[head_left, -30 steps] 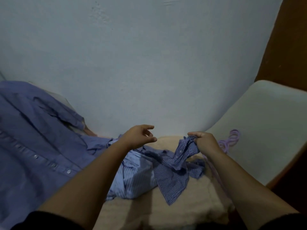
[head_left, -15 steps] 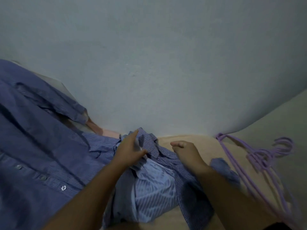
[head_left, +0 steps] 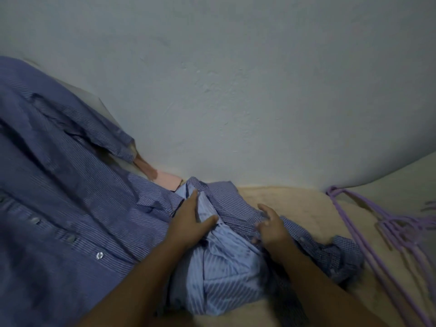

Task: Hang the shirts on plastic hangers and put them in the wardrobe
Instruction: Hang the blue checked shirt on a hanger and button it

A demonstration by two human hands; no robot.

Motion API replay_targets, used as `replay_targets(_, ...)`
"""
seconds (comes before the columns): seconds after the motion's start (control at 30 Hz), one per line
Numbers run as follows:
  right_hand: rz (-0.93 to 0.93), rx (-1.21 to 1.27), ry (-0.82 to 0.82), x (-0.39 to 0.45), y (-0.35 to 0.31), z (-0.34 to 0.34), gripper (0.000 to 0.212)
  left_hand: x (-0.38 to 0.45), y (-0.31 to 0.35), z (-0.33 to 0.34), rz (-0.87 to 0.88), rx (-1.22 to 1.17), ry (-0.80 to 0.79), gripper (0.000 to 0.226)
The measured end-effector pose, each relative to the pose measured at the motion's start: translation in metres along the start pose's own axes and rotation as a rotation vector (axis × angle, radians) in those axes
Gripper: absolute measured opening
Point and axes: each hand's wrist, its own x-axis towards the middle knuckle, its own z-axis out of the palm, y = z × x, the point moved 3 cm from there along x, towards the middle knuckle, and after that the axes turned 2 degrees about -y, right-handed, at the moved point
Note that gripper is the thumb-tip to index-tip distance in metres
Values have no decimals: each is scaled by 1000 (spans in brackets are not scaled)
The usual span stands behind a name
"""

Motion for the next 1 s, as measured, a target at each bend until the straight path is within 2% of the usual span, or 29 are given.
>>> replay_targets(0.13, 10, 138, 201, -33, 22, -47, 45, -8, 30, 17, 78, 127, 33, 93)
replay_targets(0.33, 73, 303, 503, -64, 54, -123, 48, -18, 66, 49, 173, 293, -39, 95)
replay_targets(0.43, 161, 231, 724, -76, 72, -161, 48, -17, 73, 63, 197, 334, -89, 100)
replay_targets(0.5, 222, 100, 774, -76, 81, -171, 47, -15, 73, 69, 178, 356, -107, 97)
replay_targets(0.63, 206, -301, 605, -62, 61, -139, 47, -12, 69, 65, 118, 447, -86, 94)
replay_targets(0.73, -59, -656, 649, -47, 21, -101, 48, -9, 52, 53, 51, 578, -82, 100)
replay_targets(0.8, -187, -661, 510, -29, -1, -68, 45, -10, 33, 41, -6, 643, -67, 103)
replay_targets(0.87, -230, -533, 331, -6, -12, -37, 43, -9, 13, 29, -93, 643, -32, 104)
replay_targets(0.93, -262, -448, 218, 15, -22, -9, 42, -2, -1, 20, -151, 567, 21, 106)
replay_targets(1.0, -316, -439, 135, 33, -33, 16, 42, 9, -3, 13, -128, 459, 67, 105)
